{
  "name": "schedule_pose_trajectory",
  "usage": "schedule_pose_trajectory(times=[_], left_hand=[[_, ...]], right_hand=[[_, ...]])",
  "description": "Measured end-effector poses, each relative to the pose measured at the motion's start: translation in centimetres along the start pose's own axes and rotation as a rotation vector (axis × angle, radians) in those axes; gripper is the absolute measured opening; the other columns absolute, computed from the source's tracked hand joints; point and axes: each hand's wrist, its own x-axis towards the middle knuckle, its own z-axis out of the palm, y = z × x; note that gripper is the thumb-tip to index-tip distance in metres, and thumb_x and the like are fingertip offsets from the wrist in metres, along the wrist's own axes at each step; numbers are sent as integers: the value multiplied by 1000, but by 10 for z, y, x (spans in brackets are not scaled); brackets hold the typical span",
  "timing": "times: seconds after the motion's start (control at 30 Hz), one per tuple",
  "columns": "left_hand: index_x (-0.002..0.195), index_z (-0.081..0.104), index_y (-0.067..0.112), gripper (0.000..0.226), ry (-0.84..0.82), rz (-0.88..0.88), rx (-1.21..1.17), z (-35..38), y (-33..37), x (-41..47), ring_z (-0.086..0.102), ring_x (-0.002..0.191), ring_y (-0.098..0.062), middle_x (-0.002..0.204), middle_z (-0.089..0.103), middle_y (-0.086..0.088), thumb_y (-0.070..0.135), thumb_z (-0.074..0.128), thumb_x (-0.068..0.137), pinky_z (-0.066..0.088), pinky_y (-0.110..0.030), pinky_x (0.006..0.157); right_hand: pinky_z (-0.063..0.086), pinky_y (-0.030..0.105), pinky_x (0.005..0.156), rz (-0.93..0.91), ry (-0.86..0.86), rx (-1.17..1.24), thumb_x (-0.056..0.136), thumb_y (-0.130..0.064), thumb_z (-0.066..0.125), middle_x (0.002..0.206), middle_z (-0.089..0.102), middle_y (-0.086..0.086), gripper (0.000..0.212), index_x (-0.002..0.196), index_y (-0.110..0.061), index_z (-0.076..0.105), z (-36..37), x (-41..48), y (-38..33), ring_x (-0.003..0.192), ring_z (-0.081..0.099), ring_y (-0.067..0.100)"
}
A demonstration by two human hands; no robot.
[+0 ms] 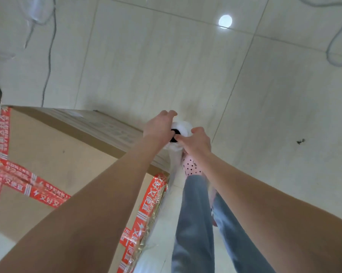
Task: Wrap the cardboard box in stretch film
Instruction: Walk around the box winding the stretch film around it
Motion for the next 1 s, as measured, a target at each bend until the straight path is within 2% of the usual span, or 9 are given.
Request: schedule_pose_trajectory(times=[0.1,0.17,0.33,0.4,0.5,0.6,0.73,0.87,1.0], left_hand=[[123,54,18,35,-12,35,41,-4,-1,4,58,102,-28,112,57,-6,13,55,88,44,-32,71],[111,56,12,25,-12,-14,-1,-9,-5,5,58,96,-29,105,59,-9,12,53,86,42,-32,67],[90,58,3,21,23,-360,-462,-9,-31,6,66,80,-30,88,66,-11,21,59,80,54,-34,65],[83,60,1,22,18,-473,-696,-9,-37,4,70,73,-30,82,70,-15,23,61,81,60,-41,67],[82,56,4,24,-46,-547,-879,-14,-39,8,72,76,-32,85,70,-16,27,60,87,60,-42,70],[118,49,4,42,-41,-440,-680,-23,-48,24,65,94,-31,107,63,-13,27,63,85,54,-37,76],[143,36,26,61,-21,-27,-178,-40,-54,38,53,117,-25,127,54,-4,19,58,87,46,-36,90],[115,59,15,31,-55,-21,-12,-52,-52,48,59,105,-26,108,61,-4,15,49,86,44,-31,76],[94,58,10,12,-5,-143,-162,-53,-73,48,60,93,-30,96,60,-10,14,51,85,39,-31,66]], right_hand=[[40,27,67,-35,42,-123,82,-29,65,94,53,-1,34,108,-21,44,3,5,-9,80,53,19],[40,28,67,-81,59,-228,83,-22,59,89,52,-1,28,108,-22,45,5,5,-21,80,53,21],[39,27,73,-216,76,-354,84,-18,54,102,61,-1,43,125,-27,46,15,12,-57,94,57,22],[39,26,75,-197,65,-270,84,-25,58,114,60,-1,46,128,-26,46,16,17,-68,100,58,22],[40,28,73,-106,21,-226,84,-38,62,108,56,0,50,127,-22,45,16,19,-77,92,56,22],[41,27,70,-100,16,-203,84,-34,61,97,51,0,43,122,-20,47,22,22,-79,86,55,22],[40,29,62,-135,36,-245,85,-24,57,91,54,1,33,116,-19,46,29,29,-83,81,56,23],[41,29,68,-159,17,-385,83,-25,57,96,58,0,34,116,-25,50,32,31,-95,84,56,22],[41,27,75,-221,5,-469,82,-27,58,116,60,0,39,120,-36,53,40,37,-115,100,60,21]])
